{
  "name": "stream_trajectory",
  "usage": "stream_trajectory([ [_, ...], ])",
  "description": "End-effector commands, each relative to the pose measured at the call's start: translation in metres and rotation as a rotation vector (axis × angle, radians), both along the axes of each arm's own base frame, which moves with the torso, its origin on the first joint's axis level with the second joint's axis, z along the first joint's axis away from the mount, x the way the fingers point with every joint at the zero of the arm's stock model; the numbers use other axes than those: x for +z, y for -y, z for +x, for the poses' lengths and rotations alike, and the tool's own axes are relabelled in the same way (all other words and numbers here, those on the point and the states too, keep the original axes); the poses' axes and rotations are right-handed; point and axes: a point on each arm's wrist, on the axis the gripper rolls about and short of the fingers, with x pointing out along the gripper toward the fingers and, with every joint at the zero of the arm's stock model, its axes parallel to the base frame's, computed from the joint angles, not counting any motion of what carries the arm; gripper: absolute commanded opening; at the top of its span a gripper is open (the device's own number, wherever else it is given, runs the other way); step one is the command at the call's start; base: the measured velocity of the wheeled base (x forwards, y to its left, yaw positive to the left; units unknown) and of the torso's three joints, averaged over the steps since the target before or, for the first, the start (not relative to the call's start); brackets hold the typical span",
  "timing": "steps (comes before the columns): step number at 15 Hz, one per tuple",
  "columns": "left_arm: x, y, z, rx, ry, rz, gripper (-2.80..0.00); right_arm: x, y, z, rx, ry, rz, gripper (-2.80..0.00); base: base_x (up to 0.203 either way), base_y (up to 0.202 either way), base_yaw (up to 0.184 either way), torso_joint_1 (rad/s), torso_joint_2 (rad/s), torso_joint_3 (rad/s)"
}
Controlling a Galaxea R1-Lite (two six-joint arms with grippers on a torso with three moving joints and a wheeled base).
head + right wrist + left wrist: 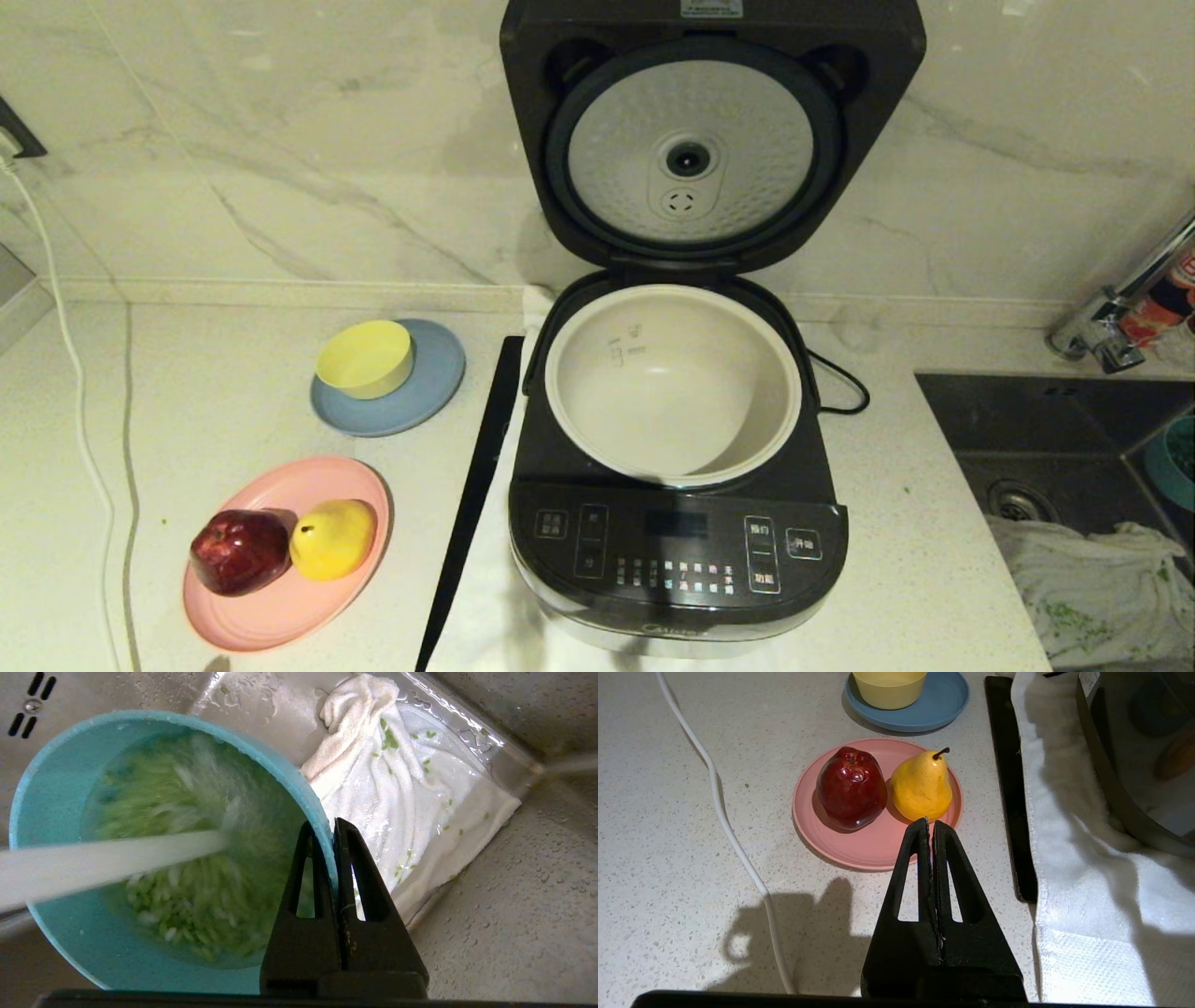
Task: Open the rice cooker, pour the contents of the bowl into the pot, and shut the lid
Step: Fill a bowl with water from the tap
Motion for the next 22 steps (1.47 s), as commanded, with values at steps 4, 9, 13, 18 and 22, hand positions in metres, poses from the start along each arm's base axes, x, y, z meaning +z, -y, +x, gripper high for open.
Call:
stream_trajectory([
  [4,-0.001,0.000,0.000,0.000,-0.002,0.000,-2.80,0.004,-0.003,-0.003,0.016,-0.003,0.029,-2.80,0.000,0.000,0.000,0.000,0.00,0.000],
  [9,-0.001,0.000,0.000,0.000,-0.002,-0.001,-2.80,0.022,-0.014,-0.013,0.035,0.006,0.045,-2.80,0.000,0.000,0.000,0.000,0.00,0.000],
  [13,-0.001,0.000,0.000,0.000,-0.003,-0.001,-2.80,0.042,-0.046,-0.026,0.095,0.005,0.038,-2.80,0.000,0.000,0.000,0.000,0.00,0.000],
  [18,-0.001,0.000,0.000,0.000,-0.002,0.000,-2.80,0.075,-0.129,-0.035,0.306,-0.003,0.004,-2.80,0.000,0.000,0.000,0.000,0.00,0.000],
  [22,-0.001,0.000,0.000,0.000,-0.003,0.000,-2.80,0.112,-0.208,-0.046,0.524,-0.014,0.003,-2.80,0.000,0.000,0.000,0.000,0.00,0.000],
])
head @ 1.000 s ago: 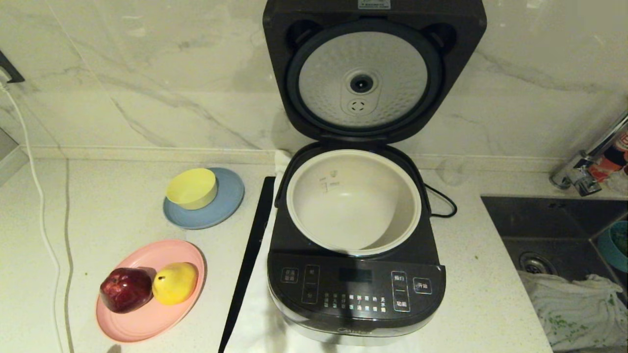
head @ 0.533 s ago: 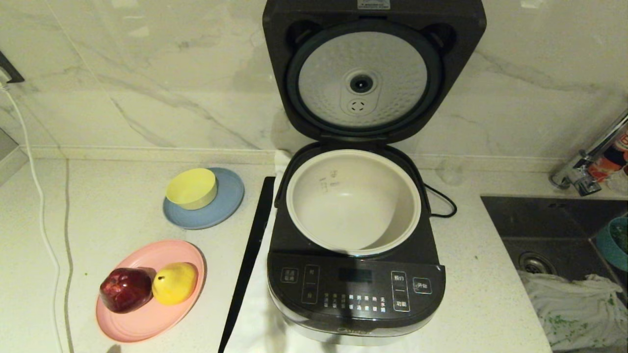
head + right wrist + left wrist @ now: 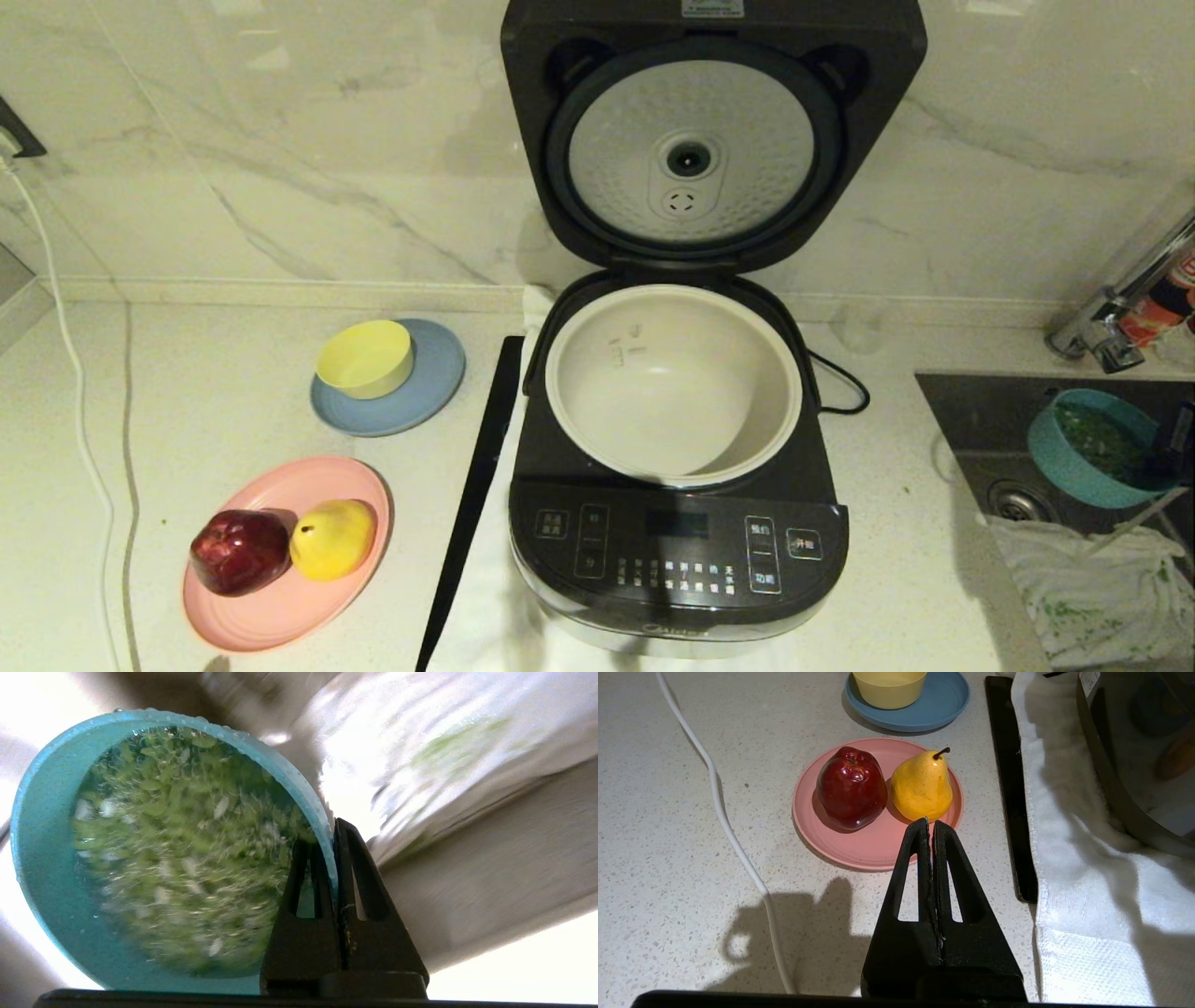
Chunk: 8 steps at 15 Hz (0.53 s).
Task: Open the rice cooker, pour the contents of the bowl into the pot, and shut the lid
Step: Fill a bowl with water from the tap, then pour the water from the bowl into the rice cooker
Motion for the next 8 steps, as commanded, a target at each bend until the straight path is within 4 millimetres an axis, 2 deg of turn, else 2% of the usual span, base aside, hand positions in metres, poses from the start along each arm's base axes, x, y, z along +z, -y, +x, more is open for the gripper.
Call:
stream_trajectory([
  [1,-0.001,0.000,0.000,0.000,-0.002,-0.001,-2.80,0.036,-0.052,-0.017,0.144,0.073,-0.041,-2.80,0.000,0.000,0.000,0.000,0.00,0.000],
  [5,-0.001,0.000,0.000,0.000,-0.003,-0.001,-2.80,0.064,-0.124,-0.033,0.320,0.121,-0.108,-2.80,0.000,0.000,0.000,0.000,0.00,0.000],
  [8,-0.001,0.000,0.000,0.000,-0.003,-0.001,-2.80,0.092,-0.160,-0.042,0.391,0.187,-0.134,-2.80,0.000,0.000,0.000,0.000,0.00,0.000],
])
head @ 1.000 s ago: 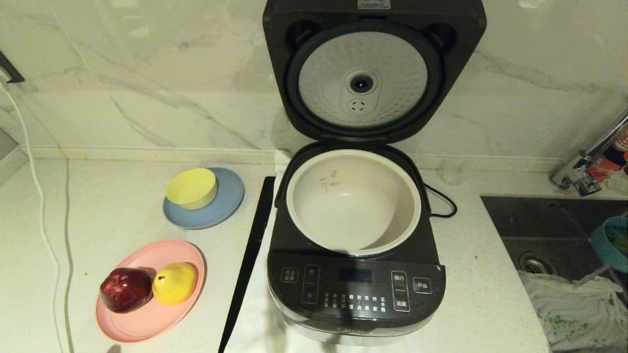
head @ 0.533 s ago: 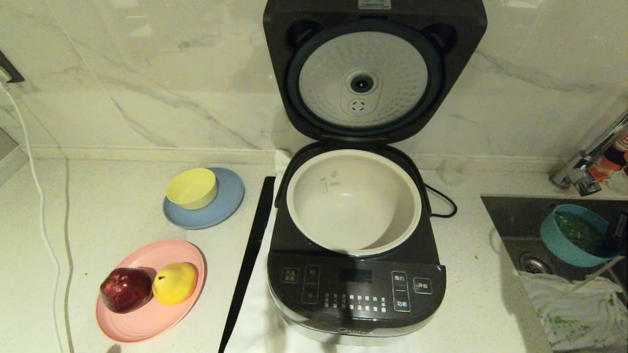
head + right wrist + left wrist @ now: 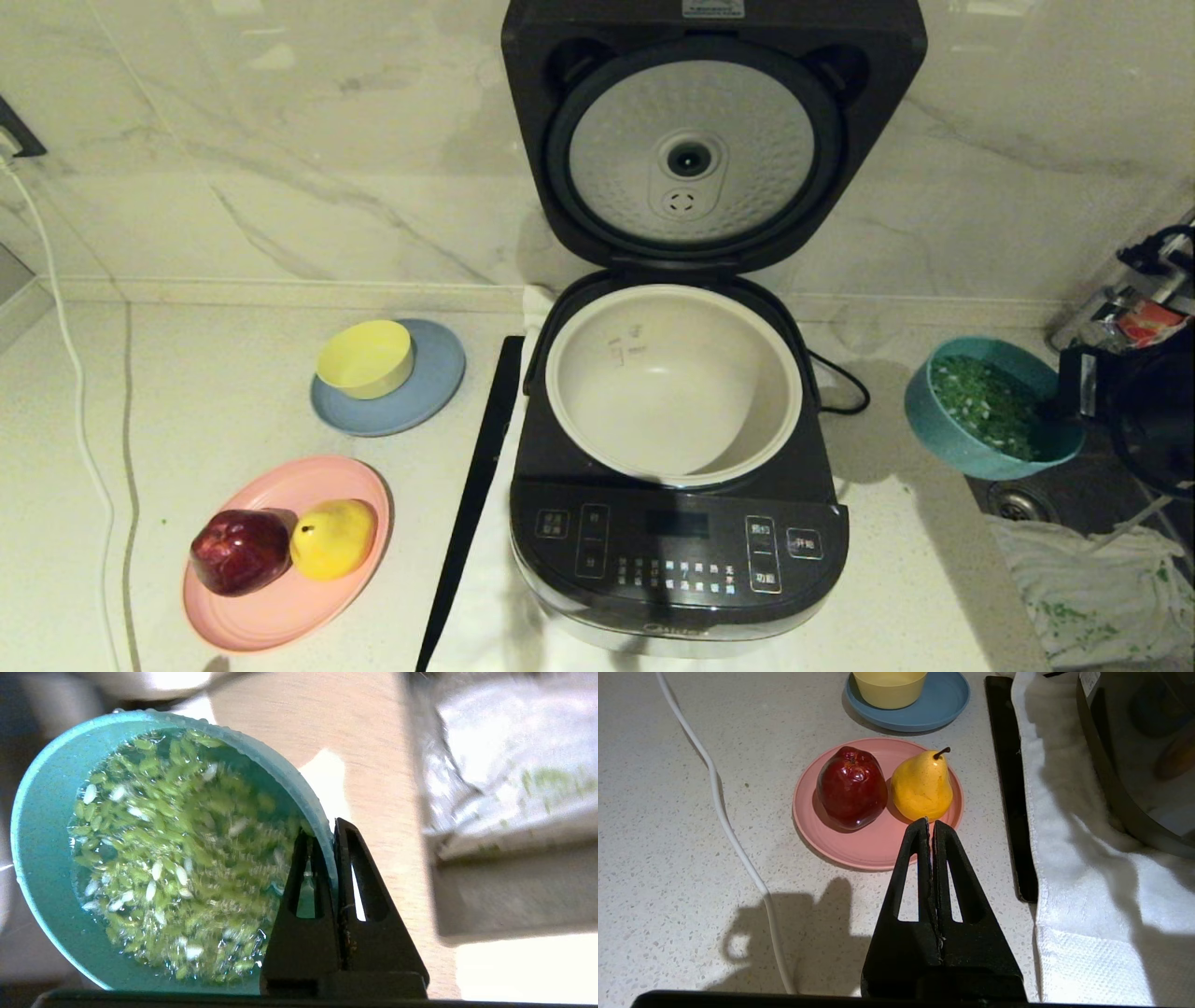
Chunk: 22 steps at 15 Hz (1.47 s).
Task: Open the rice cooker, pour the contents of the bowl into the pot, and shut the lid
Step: Pour the water from the bowl into the rice cooker
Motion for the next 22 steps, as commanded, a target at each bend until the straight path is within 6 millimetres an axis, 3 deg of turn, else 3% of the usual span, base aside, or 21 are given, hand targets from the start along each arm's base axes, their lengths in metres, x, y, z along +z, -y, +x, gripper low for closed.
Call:
stream_trajectory([
  [1,-0.001,0.000,0.000,0.001,-0.003,-0.001,-2.80,0.025,-0.026,-0.011,0.081,0.079,0.014,-2.80,0.000,0.000,0.000,0.000,0.00,0.000],
  [8,-0.001,0.000,0.000,0.001,-0.003,-0.001,-2.80,0.046,-0.078,0.000,0.232,0.152,0.022,-2.80,0.000,0.000,0.000,0.000,0.00,0.000],
  [13,-0.001,0.000,0.000,0.001,-0.002,-0.001,-2.80,0.046,-0.121,0.016,0.301,0.159,-0.008,-2.80,0.000,0.000,0.000,0.000,0.00,0.000],
  [22,-0.001,0.000,0.000,0.001,-0.002,-0.001,-2.80,0.040,-0.181,0.037,0.337,0.188,-0.034,-2.80,0.000,0.000,0.000,0.000,0.00,0.000],
])
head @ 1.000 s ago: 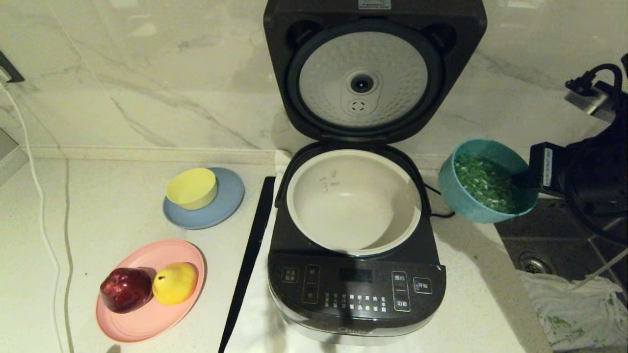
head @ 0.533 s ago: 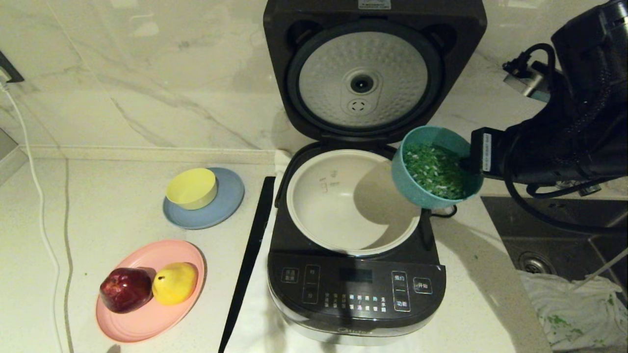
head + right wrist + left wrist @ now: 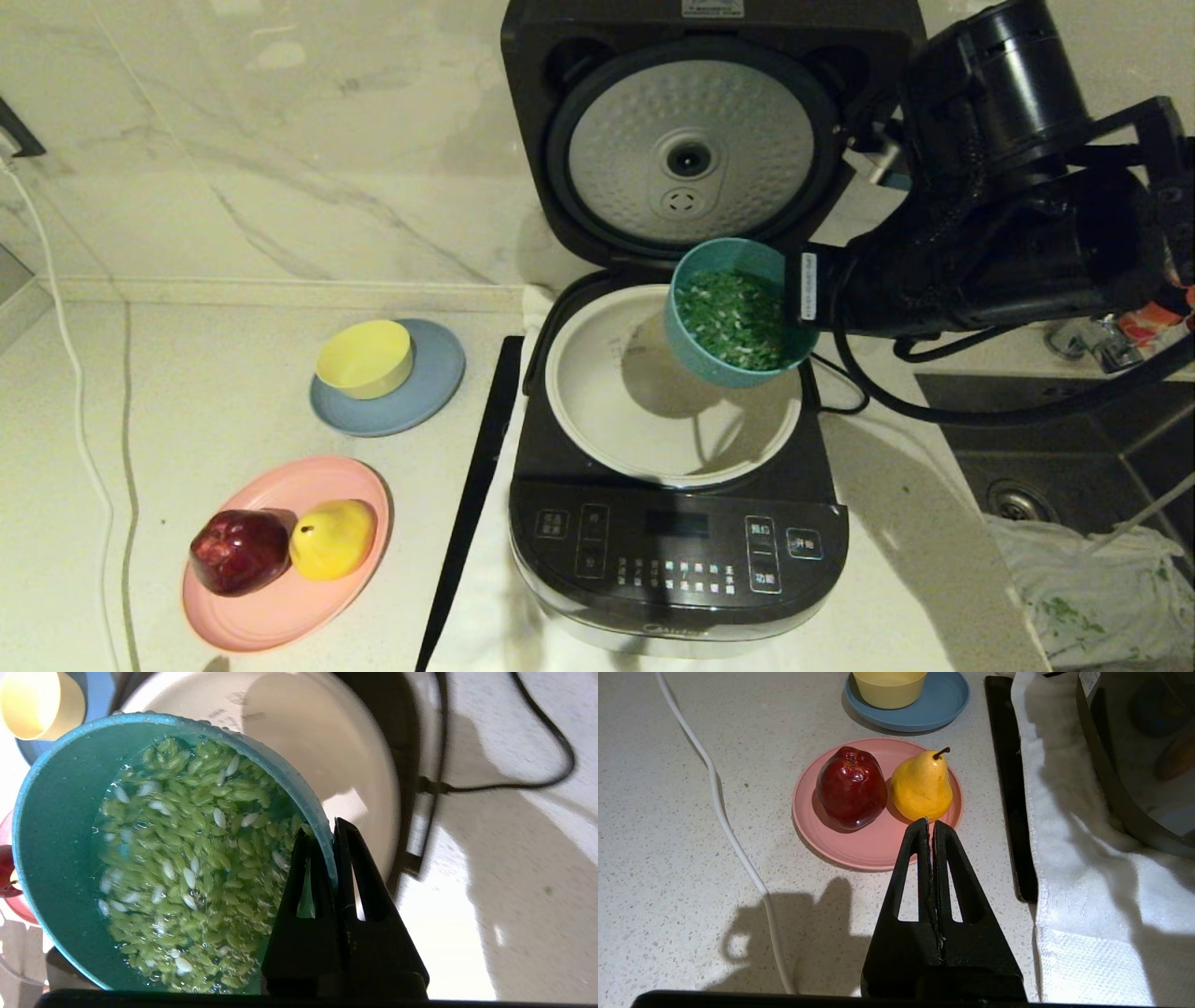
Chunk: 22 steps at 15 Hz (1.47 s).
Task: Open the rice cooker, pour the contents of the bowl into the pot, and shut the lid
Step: Pour the water from the bowl into the rice cooker
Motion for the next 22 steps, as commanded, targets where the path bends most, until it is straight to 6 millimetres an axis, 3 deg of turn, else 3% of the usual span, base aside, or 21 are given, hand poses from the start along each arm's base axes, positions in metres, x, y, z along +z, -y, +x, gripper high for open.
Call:
stream_trajectory([
  [1,-0.001,0.000,0.000,0.000,-0.002,0.001,-2.80,-0.011,-0.019,0.014,-0.009,-0.011,-0.027,-2.80,0.000,0.000,0.000,0.000,0.00,0.000],
  [6,-0.001,0.000,0.000,0.000,-0.003,-0.001,-2.80,-0.029,-0.047,0.043,-0.078,0.009,-0.078,-2.80,0.000,0.000,0.000,0.000,0.00,0.000],
  [10,-0.001,0.000,0.000,0.000,-0.002,0.000,-2.80,-0.030,-0.064,0.046,-0.083,0.044,-0.076,-2.80,0.000,0.000,0.000,0.000,0.00,0.000],
  [22,-0.001,0.000,0.000,0.000,-0.003,0.001,-2.80,-0.043,-0.075,0.053,-0.298,0.211,-0.162,-2.80,0.000,0.000,0.000,0.000,0.00,0.000],
])
